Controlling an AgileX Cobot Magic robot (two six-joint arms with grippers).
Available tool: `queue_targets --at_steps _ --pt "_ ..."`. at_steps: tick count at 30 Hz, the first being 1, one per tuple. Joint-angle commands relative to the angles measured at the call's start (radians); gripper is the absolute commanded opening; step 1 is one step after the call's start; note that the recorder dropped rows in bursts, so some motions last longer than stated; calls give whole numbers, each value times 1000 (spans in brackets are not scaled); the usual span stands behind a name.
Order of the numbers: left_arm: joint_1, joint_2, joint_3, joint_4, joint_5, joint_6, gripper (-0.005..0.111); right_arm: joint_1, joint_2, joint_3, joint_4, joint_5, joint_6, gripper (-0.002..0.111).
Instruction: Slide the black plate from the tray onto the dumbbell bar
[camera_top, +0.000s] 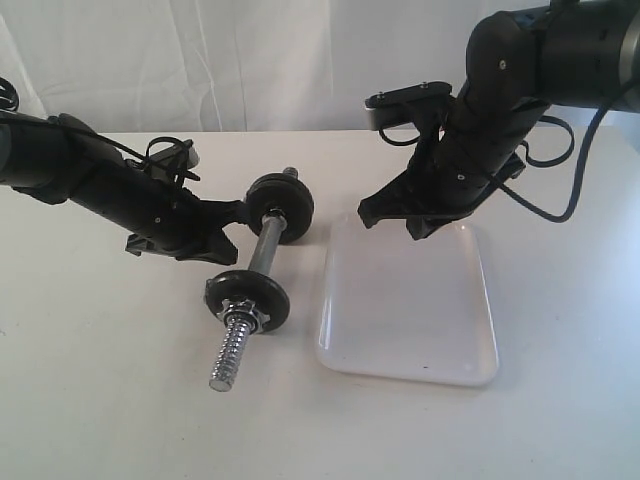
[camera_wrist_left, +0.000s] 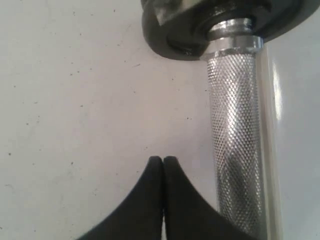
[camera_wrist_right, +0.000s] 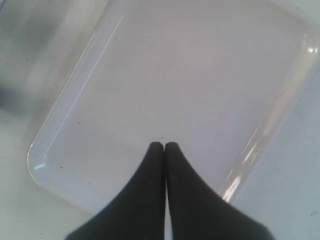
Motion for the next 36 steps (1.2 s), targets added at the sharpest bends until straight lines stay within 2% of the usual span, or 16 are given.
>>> queue_targets --at_steps 1,36 --pt "-1 -13 6 -16 19 7 0 -6 -10 4 3 -2 -1 0" --pt "-1 -13 6 -16 15 22 0 -6 -10 4 3 -2 -1 0"
